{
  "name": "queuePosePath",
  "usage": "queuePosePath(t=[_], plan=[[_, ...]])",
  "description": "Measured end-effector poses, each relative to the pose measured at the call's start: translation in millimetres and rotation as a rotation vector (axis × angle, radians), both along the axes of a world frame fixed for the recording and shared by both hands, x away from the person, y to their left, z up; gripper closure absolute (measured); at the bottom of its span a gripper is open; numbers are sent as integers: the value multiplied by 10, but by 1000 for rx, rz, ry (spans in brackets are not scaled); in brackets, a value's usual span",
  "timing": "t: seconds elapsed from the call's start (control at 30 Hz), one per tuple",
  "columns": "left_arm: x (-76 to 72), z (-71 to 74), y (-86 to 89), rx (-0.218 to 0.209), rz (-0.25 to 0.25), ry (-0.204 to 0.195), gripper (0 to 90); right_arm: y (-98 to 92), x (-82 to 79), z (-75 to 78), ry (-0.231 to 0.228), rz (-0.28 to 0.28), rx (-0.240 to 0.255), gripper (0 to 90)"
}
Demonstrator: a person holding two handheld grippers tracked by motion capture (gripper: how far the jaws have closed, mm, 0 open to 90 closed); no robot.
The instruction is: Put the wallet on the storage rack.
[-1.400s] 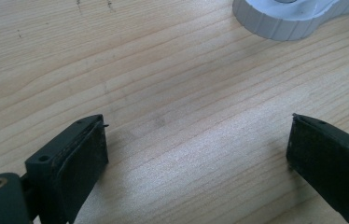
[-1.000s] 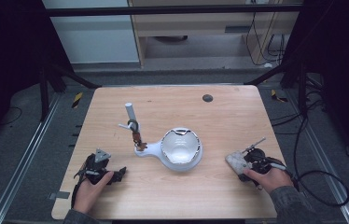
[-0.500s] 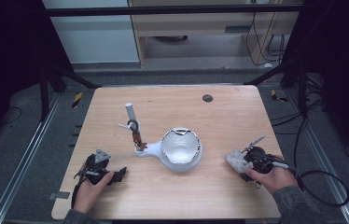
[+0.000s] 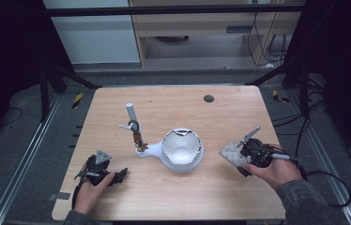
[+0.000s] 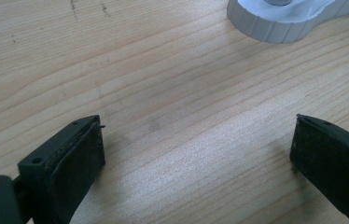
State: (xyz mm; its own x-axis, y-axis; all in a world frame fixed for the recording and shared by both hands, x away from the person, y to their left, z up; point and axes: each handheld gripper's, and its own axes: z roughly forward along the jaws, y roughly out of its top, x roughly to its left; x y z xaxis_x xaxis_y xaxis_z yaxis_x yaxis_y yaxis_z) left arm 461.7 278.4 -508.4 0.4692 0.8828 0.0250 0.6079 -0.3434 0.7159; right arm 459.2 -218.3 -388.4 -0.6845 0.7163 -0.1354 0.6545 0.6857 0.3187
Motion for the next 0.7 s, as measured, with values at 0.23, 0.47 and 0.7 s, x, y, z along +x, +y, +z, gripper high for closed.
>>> queuePosePath(t=[0.23, 0.47, 0.7], plan=[[-1, -2, -3, -1, 0, -1, 18, 117, 4, 103, -18, 48, -24, 313], [-1, -3, -4, -1, -1, 0, 16, 219, 38, 158, -23, 81, -38, 313], [-2, -4, -7, -2, -2, -1, 15, 311, 39, 265, -41, 119, -55, 313]])
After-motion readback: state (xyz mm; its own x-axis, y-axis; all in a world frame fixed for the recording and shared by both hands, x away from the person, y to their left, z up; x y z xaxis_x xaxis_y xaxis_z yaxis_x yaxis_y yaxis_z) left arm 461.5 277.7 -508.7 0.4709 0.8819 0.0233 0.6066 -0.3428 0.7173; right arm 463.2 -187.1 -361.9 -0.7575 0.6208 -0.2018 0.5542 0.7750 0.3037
